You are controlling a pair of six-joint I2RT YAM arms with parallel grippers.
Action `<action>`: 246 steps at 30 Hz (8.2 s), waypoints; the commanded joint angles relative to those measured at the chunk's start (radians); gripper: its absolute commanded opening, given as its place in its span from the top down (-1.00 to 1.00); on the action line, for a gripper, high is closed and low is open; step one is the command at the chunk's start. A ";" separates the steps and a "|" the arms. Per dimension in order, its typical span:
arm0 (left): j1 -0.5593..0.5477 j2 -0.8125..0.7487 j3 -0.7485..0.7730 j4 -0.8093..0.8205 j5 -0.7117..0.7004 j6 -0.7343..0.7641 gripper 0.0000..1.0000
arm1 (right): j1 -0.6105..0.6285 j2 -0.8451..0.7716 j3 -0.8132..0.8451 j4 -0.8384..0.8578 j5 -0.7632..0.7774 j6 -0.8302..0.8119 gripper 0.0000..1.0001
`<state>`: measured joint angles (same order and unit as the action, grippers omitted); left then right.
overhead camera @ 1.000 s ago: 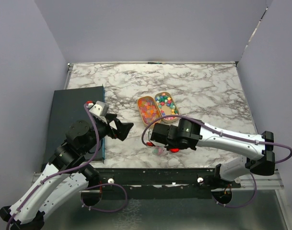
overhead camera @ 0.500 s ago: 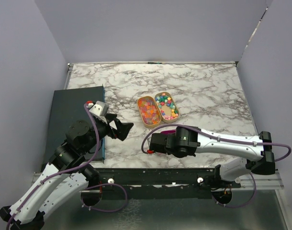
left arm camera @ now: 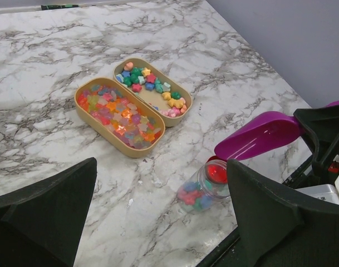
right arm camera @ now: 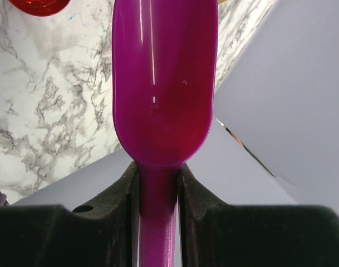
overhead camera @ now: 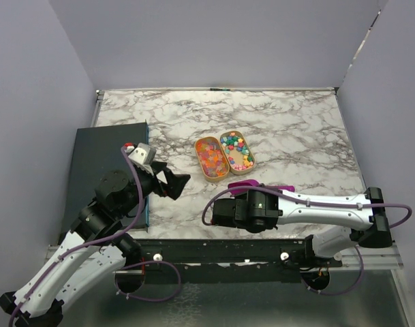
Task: Pack the candies
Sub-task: Place the fake candies in the packing bottle, then scoop the fake candies from the storage box.
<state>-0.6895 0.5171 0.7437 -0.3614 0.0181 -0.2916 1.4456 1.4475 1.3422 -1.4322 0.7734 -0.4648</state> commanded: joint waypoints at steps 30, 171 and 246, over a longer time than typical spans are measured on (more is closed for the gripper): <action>-0.002 0.109 -0.034 0.099 0.287 -0.017 -0.98 | -0.019 -0.457 -0.274 0.796 -0.339 -0.021 0.99; -0.028 -0.078 -0.002 -0.007 -0.153 -0.003 -0.98 | -0.850 0.683 0.453 0.424 -0.517 0.699 0.99; -0.028 0.007 -0.010 0.009 -0.103 -0.001 -0.98 | -0.866 0.199 -0.145 0.933 -0.664 0.479 0.99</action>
<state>-0.7155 0.5106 0.7235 -0.3470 -0.1154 -0.3016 0.5819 1.7214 1.2346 -0.5777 0.1444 0.0742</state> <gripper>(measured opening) 0.991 0.261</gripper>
